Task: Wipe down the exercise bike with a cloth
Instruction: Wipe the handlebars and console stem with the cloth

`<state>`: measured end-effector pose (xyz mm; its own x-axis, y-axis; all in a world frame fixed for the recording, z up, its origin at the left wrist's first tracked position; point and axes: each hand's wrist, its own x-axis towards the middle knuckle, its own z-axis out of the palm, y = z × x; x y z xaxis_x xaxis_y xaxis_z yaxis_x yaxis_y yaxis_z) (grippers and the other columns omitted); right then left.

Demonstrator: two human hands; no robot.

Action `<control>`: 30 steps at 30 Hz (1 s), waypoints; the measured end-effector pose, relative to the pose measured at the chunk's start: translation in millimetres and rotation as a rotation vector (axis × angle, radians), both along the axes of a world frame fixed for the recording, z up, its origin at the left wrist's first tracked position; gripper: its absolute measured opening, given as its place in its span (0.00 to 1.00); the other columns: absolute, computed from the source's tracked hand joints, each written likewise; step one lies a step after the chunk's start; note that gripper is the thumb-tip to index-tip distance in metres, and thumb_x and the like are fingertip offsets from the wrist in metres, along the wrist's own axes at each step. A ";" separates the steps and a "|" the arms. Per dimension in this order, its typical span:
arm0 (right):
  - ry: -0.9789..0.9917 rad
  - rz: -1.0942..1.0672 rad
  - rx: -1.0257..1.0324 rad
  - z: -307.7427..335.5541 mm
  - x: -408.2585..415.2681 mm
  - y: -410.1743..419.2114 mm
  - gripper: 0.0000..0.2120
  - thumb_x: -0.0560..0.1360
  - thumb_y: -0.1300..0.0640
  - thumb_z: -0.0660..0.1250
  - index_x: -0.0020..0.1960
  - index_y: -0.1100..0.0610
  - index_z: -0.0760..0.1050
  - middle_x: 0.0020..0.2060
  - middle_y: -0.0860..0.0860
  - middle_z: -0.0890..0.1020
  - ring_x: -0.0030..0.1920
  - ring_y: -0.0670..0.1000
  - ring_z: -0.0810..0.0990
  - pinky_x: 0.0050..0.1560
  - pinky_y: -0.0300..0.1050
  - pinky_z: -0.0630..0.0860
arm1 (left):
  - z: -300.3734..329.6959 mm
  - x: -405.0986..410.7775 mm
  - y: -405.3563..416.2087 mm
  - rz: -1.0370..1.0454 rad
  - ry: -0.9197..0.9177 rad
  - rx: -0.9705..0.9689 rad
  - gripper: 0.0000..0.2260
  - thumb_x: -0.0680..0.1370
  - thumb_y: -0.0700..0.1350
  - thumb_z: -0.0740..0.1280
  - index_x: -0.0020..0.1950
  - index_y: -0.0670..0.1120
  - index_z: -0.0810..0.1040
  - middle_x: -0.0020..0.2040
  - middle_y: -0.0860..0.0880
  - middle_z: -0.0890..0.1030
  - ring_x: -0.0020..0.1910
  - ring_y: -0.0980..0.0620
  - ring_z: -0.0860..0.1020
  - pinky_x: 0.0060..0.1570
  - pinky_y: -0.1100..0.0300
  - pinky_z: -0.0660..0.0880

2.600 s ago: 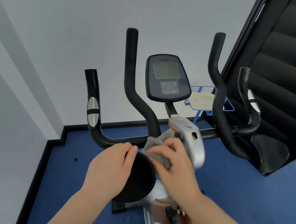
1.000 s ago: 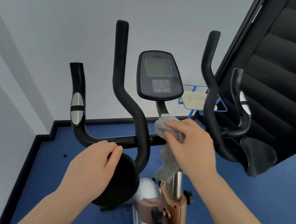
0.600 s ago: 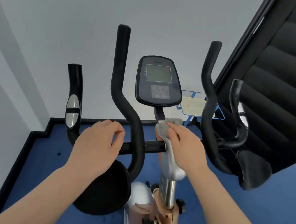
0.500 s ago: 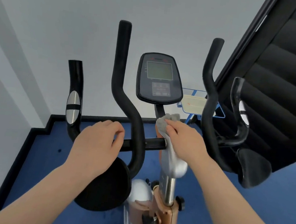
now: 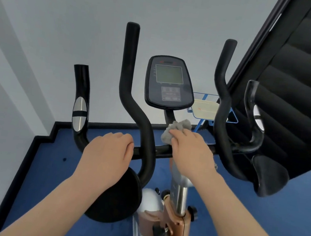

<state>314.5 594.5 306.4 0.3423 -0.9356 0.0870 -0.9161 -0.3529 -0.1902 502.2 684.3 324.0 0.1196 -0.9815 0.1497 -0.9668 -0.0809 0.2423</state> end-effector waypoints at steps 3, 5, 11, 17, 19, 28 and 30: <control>-0.197 -0.103 0.076 4.0 1.1 -17.6 0.18 0.83 0.52 0.50 0.68 0.50 0.72 0.59 0.51 0.78 0.57 0.54 0.75 0.54 0.49 0.71 | -1.4 0.1 0.5 -0.009 -0.015 0.017 0.14 0.83 0.51 0.50 0.54 0.52 0.75 0.45 0.55 0.77 0.45 0.53 0.74 0.45 0.57 0.72; -0.254 -0.115 -0.079 -2.0 0.8 -2.4 0.18 0.83 0.53 0.52 0.69 0.52 0.72 0.61 0.52 0.77 0.61 0.54 0.74 0.60 0.47 0.70 | -1.2 0.9 1.7 -0.010 -0.006 0.018 0.14 0.83 0.51 0.50 0.55 0.53 0.75 0.46 0.55 0.77 0.45 0.53 0.74 0.46 0.56 0.72; -0.567 -0.151 -0.220 -44.9 -10.8 68.6 0.21 0.83 0.49 0.50 0.76 0.48 0.62 0.75 0.49 0.63 0.76 0.50 0.58 0.74 0.50 0.59 | -2.8 1.0 3.6 -0.034 -0.039 -0.009 0.15 0.83 0.51 0.49 0.55 0.53 0.75 0.45 0.55 0.77 0.44 0.53 0.75 0.45 0.56 0.73; -0.625 -0.135 -0.229 -33.4 -11.7 45.6 0.20 0.82 0.49 0.54 0.71 0.51 0.70 0.70 0.48 0.70 0.72 0.42 0.61 0.71 0.47 0.65 | -3.8 2.2 3.2 -0.039 -0.030 0.003 0.14 0.83 0.50 0.50 0.54 0.53 0.75 0.44 0.55 0.77 0.44 0.53 0.75 0.46 0.55 0.72; -0.593 -0.059 -0.305 -44.1 -14.1 67.6 0.18 0.83 0.49 0.54 0.70 0.51 0.71 0.71 0.47 0.69 0.75 0.45 0.60 0.72 0.45 0.63 | -1.1 1.4 4.1 -0.039 -0.009 0.003 0.14 0.83 0.50 0.51 0.54 0.53 0.75 0.45 0.56 0.77 0.45 0.54 0.75 0.47 0.55 0.73; -0.263 0.073 -0.345 -17.0 17.4 37.6 0.12 0.76 0.62 0.67 0.59 0.57 0.79 0.45 0.50 0.81 0.51 0.53 0.79 0.66 0.50 0.68 | -0.7 2.1 4.2 -0.003 0.062 0.009 0.13 0.83 0.50 0.52 0.57 0.54 0.76 0.49 0.57 0.78 0.48 0.54 0.75 0.51 0.55 0.72; -0.254 0.186 -0.367 -20.1 7.2 46.3 0.17 0.73 0.63 0.70 0.62 0.58 0.78 0.44 0.49 0.81 0.48 0.53 0.79 0.64 0.53 0.72 | 0.2 2.1 4.9 -0.002 0.066 0.002 0.13 0.83 0.51 0.52 0.58 0.55 0.75 0.49 0.58 0.78 0.48 0.56 0.75 0.52 0.56 0.72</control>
